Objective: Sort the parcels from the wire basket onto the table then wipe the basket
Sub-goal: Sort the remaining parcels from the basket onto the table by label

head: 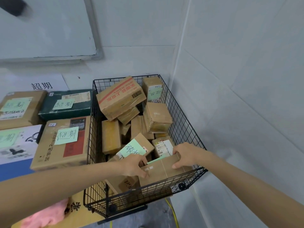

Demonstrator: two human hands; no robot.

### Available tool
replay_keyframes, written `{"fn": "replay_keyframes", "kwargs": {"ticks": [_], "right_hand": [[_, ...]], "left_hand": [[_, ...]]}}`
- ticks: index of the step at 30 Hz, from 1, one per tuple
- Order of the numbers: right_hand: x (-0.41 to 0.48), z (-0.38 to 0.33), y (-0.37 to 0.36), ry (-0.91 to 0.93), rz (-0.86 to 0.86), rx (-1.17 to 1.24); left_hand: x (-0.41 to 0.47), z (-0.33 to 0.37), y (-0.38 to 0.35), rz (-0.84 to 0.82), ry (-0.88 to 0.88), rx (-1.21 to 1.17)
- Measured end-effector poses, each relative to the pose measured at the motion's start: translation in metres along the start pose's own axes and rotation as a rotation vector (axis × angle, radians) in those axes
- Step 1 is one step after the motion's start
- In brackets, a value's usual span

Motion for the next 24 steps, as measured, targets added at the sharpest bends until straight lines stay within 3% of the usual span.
{"fn": "replay_keyframes", "kwargs": {"ticks": [16,20,24], "right_hand": [[-0.028,0.013,0.062,-0.074,0.382,0.133],[-0.034,0.010,0.087,-0.063,0.545,0.213],[-0.038,-0.001,0.112,-0.028,0.716,0.316]], "left_hand": [[-0.026,0.028,0.053,0.279,-0.094,-0.260],[-0.040,0.043,0.079,0.401,-0.142,-0.353],[-0.054,0.059,0.108,0.625,-0.207,-0.414]]}}
Point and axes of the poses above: each hand's wrist, its own x-axis towards the middle knuckle, its own y-axis out of the back of the hand, z = x × y, the point moved 2 cm from there along x, towards the middle knuckle, and after that the axes turned 10 degrees about -x, right-handed, at the moved point
